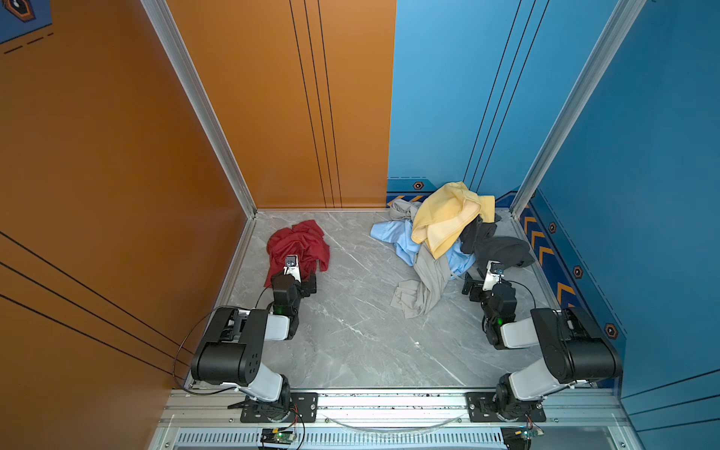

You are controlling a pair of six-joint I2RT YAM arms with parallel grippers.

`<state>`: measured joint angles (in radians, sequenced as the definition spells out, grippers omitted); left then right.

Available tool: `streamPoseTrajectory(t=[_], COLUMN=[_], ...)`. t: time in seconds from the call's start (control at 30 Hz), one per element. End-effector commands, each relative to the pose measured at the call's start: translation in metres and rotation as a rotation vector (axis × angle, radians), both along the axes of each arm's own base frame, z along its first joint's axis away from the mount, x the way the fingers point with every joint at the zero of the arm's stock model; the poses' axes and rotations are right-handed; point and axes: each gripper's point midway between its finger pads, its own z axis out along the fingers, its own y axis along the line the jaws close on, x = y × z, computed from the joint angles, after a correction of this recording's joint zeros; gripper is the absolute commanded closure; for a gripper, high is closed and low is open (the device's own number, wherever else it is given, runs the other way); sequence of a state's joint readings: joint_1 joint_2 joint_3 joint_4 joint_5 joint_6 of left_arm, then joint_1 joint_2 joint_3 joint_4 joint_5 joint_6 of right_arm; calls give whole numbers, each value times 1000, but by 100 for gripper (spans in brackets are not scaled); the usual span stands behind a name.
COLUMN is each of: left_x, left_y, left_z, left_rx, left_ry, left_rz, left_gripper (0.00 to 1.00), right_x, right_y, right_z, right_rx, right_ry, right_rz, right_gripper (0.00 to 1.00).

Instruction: Pick out a specific cloth from the pile

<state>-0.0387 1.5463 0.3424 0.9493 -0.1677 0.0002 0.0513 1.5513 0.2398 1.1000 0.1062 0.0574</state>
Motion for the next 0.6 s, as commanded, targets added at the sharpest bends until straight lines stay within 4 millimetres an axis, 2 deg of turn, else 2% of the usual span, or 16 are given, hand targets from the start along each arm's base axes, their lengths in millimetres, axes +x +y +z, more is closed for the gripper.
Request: streamPoseTrajectory(t=[0.0, 0.03, 0.1, 0.57], left_x=[6, 6, 6, 6], left_y=[12, 11, 11, 8], left_z=[2, 2, 2, 4], left_rx=[-8, -1, 2, 22], left_ry=[-6, -3, 1, -3], left_rz=[57, 56, 57, 59], left_gripper=[2, 2, 2, 2], right_x=[19, 24, 25, 24], right_y=[5, 2, -8, -6], right_z=[11, 5, 6, 6], right_rx=[-43, -8, 36, 2], right_ry=[9, 68, 48, 53], right_rz=[29, 34, 15, -3], right_gripper=[0, 0, 0, 0])
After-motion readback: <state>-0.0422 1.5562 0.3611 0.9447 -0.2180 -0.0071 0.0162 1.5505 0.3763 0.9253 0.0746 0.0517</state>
